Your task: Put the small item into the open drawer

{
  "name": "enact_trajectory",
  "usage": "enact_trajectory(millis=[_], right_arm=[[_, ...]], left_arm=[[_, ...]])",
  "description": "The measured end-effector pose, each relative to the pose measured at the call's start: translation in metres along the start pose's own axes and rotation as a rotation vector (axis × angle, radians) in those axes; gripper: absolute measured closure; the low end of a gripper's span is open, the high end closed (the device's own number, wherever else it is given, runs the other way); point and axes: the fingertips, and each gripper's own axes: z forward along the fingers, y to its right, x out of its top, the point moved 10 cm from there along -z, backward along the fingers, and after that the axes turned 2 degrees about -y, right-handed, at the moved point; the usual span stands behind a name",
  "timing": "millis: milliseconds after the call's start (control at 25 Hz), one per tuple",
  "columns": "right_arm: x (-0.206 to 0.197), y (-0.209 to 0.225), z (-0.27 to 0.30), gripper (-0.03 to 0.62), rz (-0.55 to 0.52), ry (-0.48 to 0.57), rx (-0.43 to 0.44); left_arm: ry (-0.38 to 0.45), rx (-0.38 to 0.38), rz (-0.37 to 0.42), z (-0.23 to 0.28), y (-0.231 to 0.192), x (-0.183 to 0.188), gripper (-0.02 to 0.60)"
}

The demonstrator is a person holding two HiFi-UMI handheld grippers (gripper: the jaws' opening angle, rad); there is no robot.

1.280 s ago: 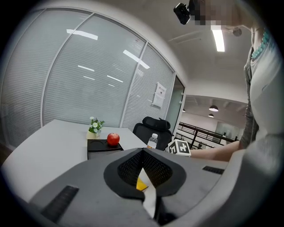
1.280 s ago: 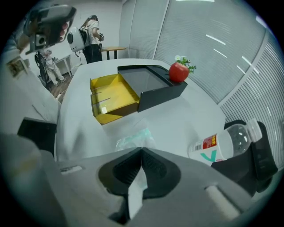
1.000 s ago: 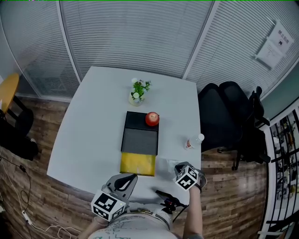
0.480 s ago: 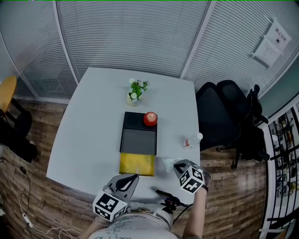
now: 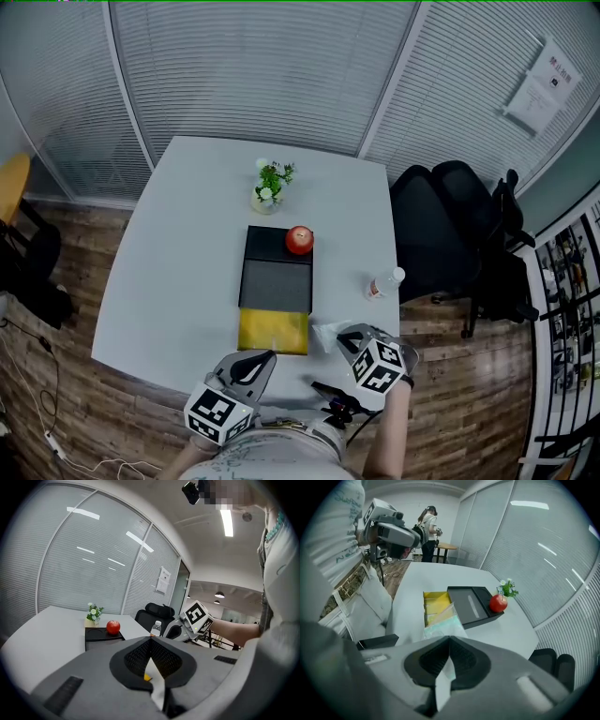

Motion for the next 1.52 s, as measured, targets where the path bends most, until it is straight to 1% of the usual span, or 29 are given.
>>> enact_trajectory(millis=[320,480,760,1000,1280,1520], right_arm=[[0.014,-0.001,0.005,0.591,-0.003,0.026,0.016],[0.025,-0.001,0.009,0.591,-0.028,0.034,0.021],[0.05,-0.008,0.024,0.591,-0.065,0.046,0.062],[0.07,-0.015,0.038,0.591,-0.085,0.049,0.079],[0.088,-0.017,0.059,0.591,-0.076,0.043,0.079],[0.099,-0.026,0.075,0.591,-0.058,0.037,0.103]], left_arm=[[-0.004,0.015,-0.018,-0.007,-0.009,-0.005,0.584],[0.001,0.031,-0.028,-0.013,-0.016,-0.006,0.584],[0.01,0.049,-0.041,-0.027,-0.026,-0.008,0.584],[0.012,0.057,-0.058,-0.038,-0.037,-0.012,0.584],[0.013,0.066,-0.053,-0.052,-0.054,-0.011,0.584],[0.016,0.063,-0.073,-0.063,-0.066,-0.014,0.584]])
